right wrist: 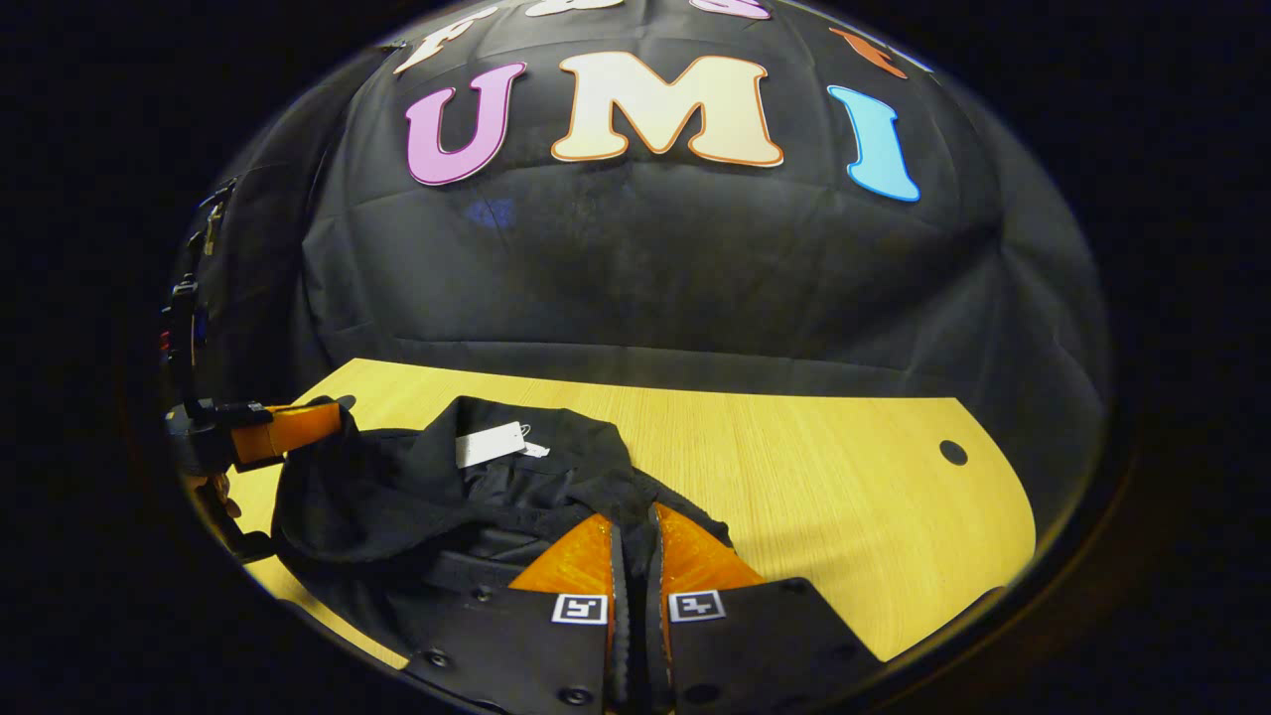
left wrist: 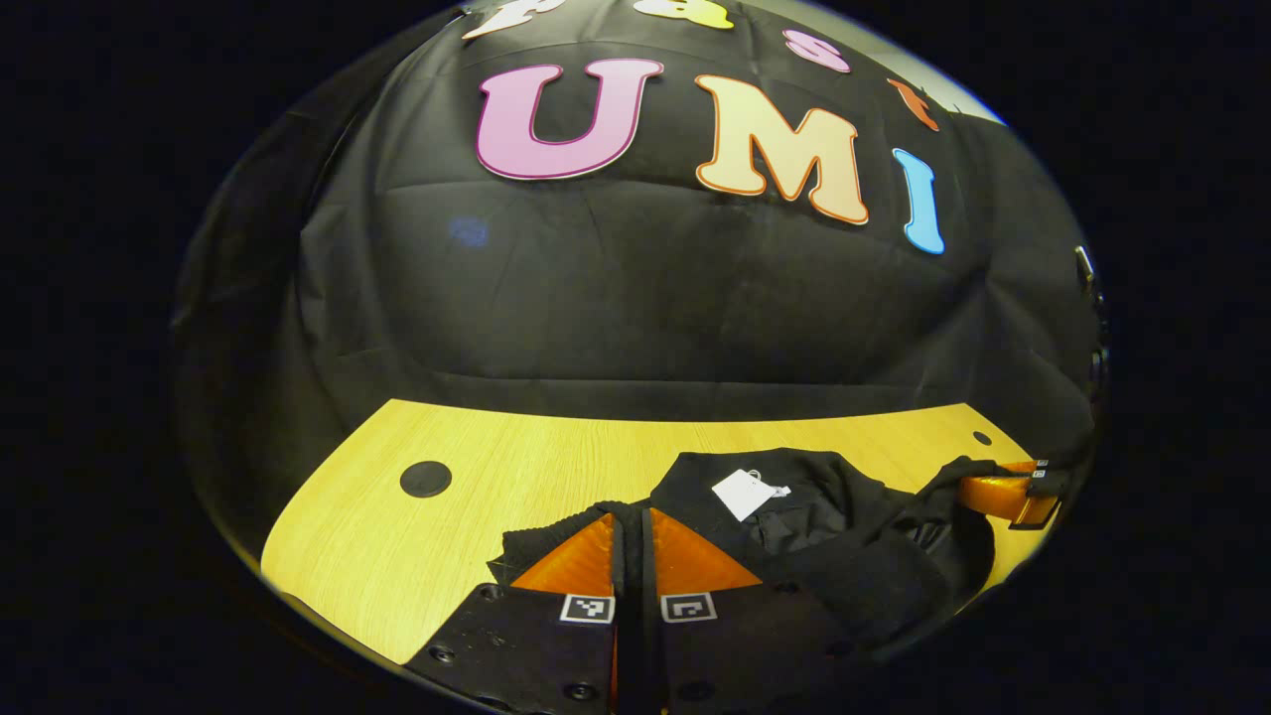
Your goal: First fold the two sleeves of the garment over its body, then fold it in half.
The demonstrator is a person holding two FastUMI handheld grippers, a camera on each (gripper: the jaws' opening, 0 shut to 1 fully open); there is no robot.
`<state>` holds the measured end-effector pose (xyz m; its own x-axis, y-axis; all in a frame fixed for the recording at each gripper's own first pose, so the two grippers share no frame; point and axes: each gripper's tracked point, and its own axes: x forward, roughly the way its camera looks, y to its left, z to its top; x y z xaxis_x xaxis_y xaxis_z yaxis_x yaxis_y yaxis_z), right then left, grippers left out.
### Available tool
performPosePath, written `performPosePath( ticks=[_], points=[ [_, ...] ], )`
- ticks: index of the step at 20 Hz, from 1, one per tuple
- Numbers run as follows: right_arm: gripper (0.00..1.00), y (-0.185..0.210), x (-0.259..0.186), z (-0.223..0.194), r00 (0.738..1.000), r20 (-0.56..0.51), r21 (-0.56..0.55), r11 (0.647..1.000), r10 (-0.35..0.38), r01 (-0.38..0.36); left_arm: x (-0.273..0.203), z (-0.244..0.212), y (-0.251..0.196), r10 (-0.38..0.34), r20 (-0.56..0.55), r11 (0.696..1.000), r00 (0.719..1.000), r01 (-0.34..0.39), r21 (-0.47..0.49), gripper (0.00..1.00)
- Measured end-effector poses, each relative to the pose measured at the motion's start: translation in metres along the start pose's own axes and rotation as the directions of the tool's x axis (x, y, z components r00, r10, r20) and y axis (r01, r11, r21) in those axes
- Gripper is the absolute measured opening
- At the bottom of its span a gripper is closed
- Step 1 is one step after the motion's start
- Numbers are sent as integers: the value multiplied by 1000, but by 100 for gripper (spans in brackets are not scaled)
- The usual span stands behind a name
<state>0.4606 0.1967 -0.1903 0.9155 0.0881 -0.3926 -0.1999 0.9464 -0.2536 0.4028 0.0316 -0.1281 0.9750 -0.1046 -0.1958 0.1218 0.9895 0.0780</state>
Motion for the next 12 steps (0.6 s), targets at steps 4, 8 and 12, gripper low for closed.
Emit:
performPosePath(
  ticks=[4,8,12],
  points=[
    [21,-2,-5,6,1000,9,10,1000,-14,14,-2,25,-1,22,54,999,998,-24,49,34],
    [72,-11,-18,19,999,32,28,999,-32,31,-13,53,-4,41,117,996,992,-50,79,95],
    [99,-28,-59,56,993,116,94,995,-29,18,-45,89,-10,50,170,994,984,-66,88,94]
  ],
)
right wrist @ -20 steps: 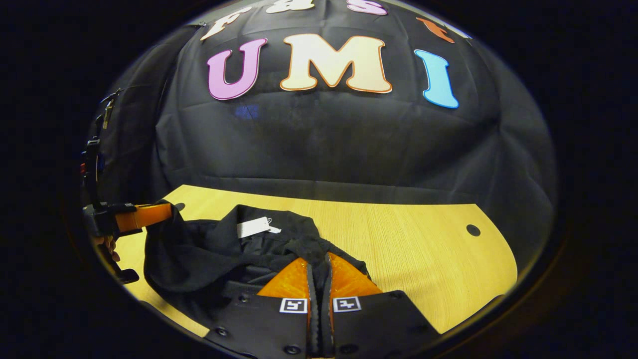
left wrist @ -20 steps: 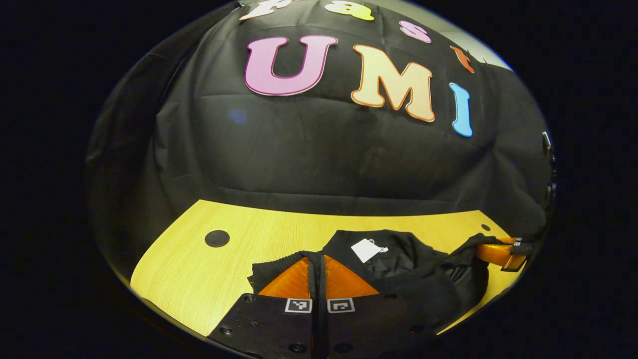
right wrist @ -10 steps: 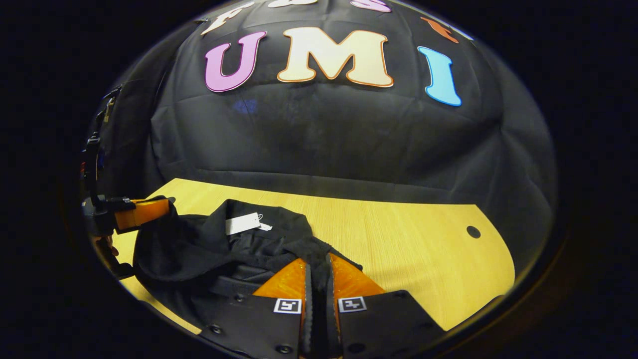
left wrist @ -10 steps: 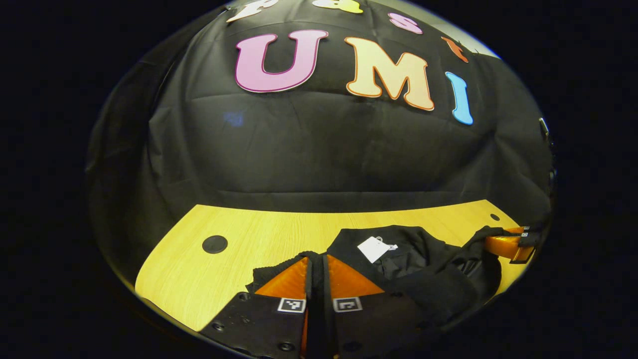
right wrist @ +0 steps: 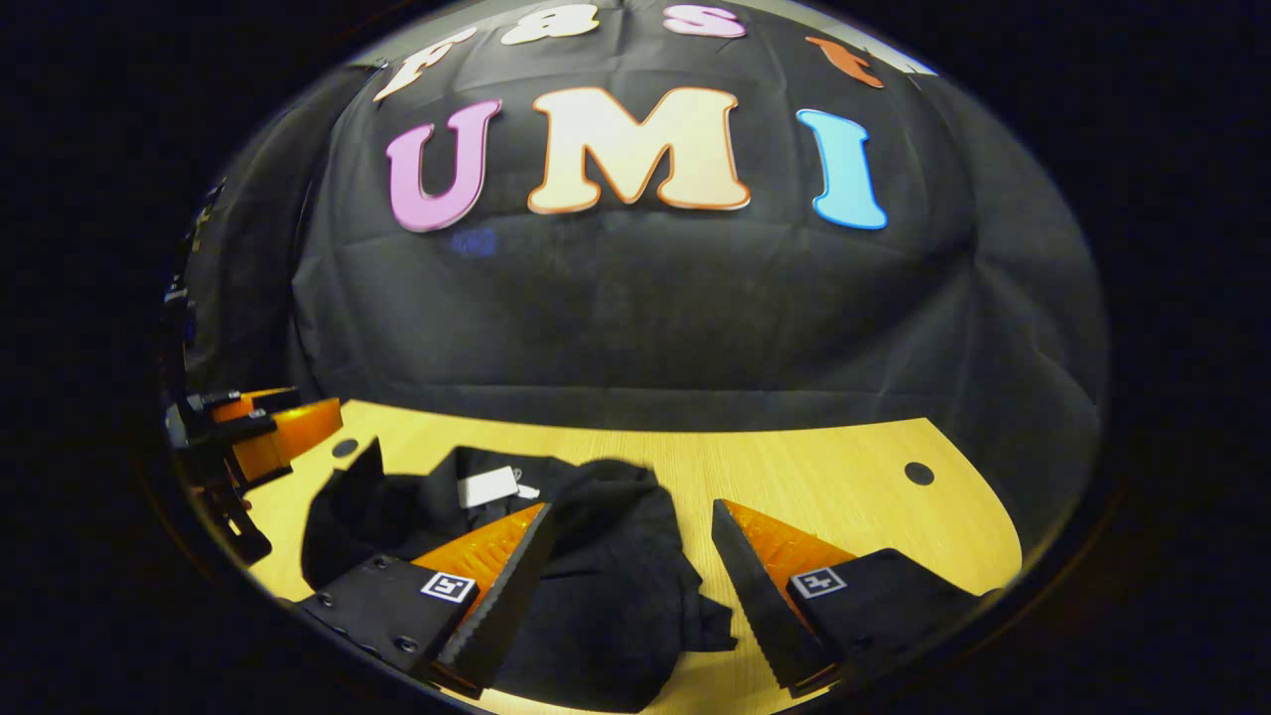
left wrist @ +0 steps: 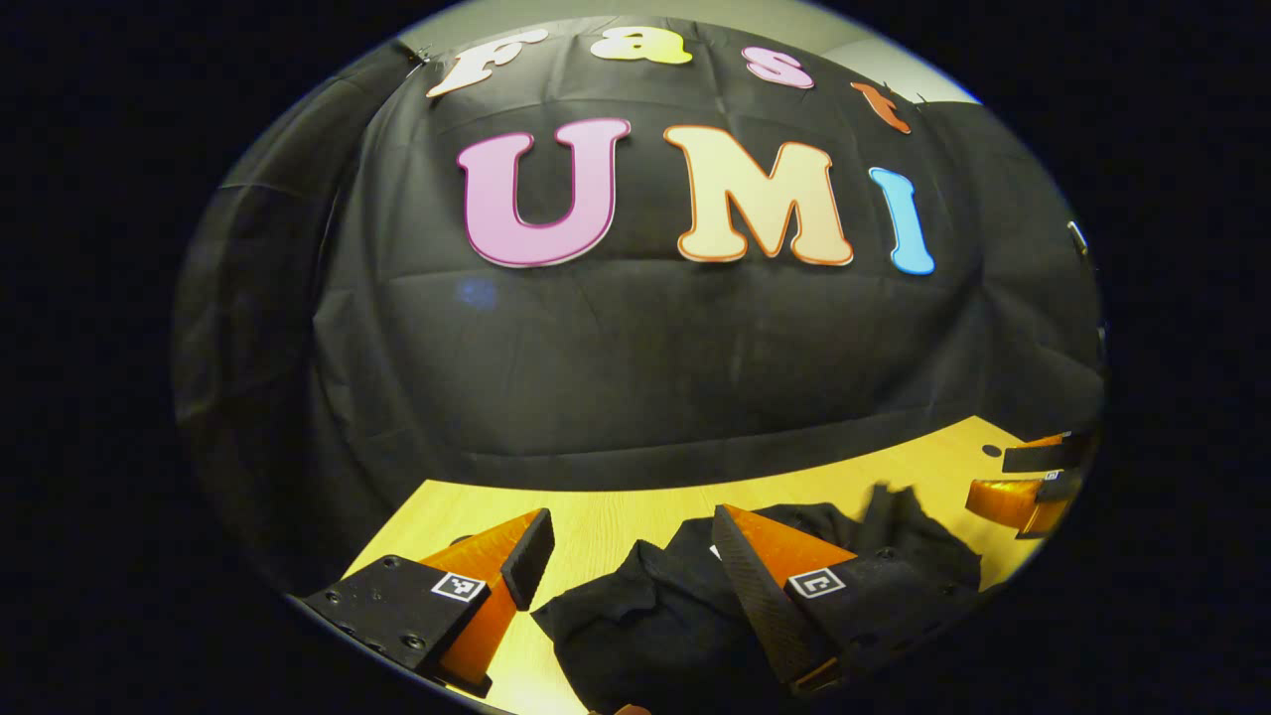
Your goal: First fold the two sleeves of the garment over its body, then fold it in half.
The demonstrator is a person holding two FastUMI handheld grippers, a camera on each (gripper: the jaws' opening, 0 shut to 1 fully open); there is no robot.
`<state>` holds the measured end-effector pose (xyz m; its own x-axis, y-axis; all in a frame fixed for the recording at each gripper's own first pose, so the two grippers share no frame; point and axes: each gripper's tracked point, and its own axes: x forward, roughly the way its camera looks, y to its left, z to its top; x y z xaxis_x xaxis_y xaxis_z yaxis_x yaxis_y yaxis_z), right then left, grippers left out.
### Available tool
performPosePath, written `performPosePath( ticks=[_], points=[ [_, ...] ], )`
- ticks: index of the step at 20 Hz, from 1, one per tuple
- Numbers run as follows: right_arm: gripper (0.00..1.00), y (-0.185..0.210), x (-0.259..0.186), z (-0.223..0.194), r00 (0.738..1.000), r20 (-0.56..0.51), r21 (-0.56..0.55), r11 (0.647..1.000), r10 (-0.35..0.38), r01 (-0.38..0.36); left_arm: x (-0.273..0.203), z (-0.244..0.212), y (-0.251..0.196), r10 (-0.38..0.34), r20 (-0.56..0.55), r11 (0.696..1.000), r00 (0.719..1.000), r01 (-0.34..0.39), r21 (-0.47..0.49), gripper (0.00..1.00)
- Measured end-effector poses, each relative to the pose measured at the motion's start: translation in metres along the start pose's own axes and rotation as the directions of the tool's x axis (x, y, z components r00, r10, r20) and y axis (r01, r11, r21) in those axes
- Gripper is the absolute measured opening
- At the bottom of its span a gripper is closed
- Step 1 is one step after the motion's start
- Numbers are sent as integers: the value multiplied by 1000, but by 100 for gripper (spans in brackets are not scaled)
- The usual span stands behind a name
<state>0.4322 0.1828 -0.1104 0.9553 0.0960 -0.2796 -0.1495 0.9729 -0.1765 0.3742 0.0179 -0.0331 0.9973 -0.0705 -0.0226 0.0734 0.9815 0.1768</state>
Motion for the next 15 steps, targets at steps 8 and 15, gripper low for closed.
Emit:
performPosePath(
  ticks=[8,15],
  points=[
    [99,-39,-125,50,987,153,-11,999,39,-38,-99,70,-7,50,103,992,993,-37,-123,95],
    [100,-36,-234,53,948,300,-31,994,106,-101,-189,98,-14,115,169,988,979,-94,-125,95]
  ],
)
